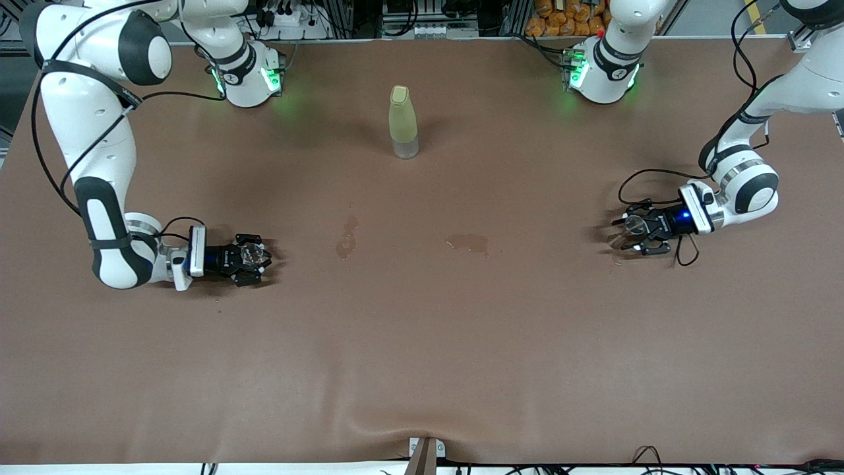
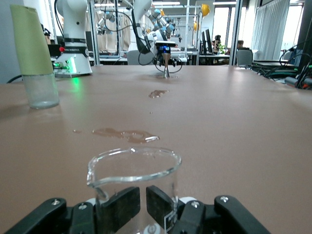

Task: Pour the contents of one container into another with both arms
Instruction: 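Lower the cup and jigger onto the table with both grippers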

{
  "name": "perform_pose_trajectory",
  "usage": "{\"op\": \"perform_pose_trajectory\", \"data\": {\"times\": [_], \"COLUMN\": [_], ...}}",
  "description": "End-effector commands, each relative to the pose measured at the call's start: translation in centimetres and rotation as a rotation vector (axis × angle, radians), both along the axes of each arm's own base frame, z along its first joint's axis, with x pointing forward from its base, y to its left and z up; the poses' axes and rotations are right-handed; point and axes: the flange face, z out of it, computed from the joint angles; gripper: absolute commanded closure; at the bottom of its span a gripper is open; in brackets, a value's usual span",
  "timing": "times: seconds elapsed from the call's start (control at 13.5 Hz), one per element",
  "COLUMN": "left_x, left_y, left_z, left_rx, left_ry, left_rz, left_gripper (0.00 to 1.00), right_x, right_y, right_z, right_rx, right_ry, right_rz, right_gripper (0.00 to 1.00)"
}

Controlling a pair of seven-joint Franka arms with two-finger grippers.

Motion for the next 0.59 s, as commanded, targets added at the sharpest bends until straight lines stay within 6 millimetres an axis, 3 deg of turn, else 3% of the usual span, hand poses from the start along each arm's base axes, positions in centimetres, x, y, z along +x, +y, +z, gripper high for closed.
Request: {"op": "perform_pose_trajectory", "data": {"times": [0.0,0.3,0.52], "left_x": [0.4,1.4,2.2], "left_y": [1.5,4.3,6.4], "left_z": [0.5,2.2,6.5], "left_rx": [0.037,0.127,0.246], "left_ry": [-0.069,-0.073,0.005], "left_rz": [-0.063,-0.119,-0.177], "left_gripper": [0.0,0.0,0.0], "right_x": [0.4,0.4,0.6], "right_y": [-0.3,-0.3,-0.9], "right_z": [-0.9,-1.1,-1.4], "right_rx": [-0.018,-0.027,-0.066], "right_ry": [-0.082,-0.082,-0.09], "right_rz": [0.004,0.002,-0.013], "right_gripper": [1.0,1.0,1.0]}}
